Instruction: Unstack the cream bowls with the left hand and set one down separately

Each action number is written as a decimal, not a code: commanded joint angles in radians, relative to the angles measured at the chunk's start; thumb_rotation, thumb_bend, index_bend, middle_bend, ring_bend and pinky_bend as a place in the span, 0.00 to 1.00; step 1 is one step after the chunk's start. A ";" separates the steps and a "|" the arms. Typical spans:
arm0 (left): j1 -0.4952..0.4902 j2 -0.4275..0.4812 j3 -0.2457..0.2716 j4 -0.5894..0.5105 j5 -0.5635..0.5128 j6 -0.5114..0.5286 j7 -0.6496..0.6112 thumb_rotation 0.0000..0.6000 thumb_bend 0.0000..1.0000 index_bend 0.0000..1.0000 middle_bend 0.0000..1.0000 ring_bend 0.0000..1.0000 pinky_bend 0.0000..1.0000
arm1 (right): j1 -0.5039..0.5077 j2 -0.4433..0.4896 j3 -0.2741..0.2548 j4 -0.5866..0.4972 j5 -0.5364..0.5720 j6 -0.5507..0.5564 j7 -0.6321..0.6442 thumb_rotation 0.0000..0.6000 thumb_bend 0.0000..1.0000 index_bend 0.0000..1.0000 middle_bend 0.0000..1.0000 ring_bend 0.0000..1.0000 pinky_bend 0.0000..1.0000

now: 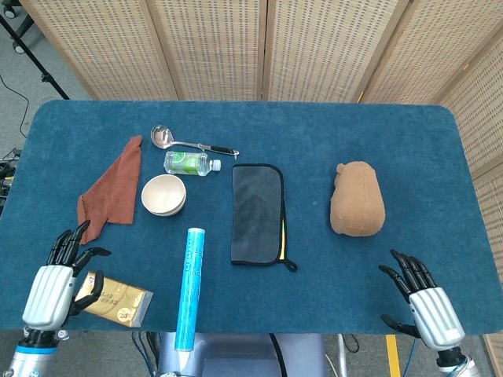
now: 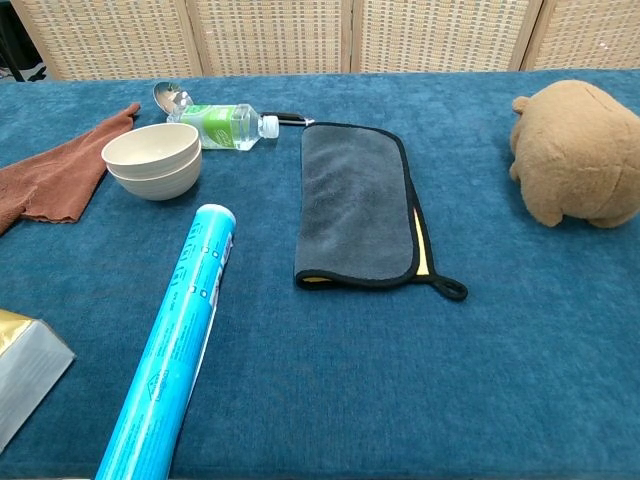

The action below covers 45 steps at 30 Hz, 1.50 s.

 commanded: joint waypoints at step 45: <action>-0.444 -0.005 -0.241 0.161 -0.720 -0.387 0.206 1.00 0.37 0.34 0.00 0.08 0.05 | 0.011 -0.002 0.008 0.000 0.014 -0.021 0.009 1.00 0.00 0.16 0.00 0.00 0.07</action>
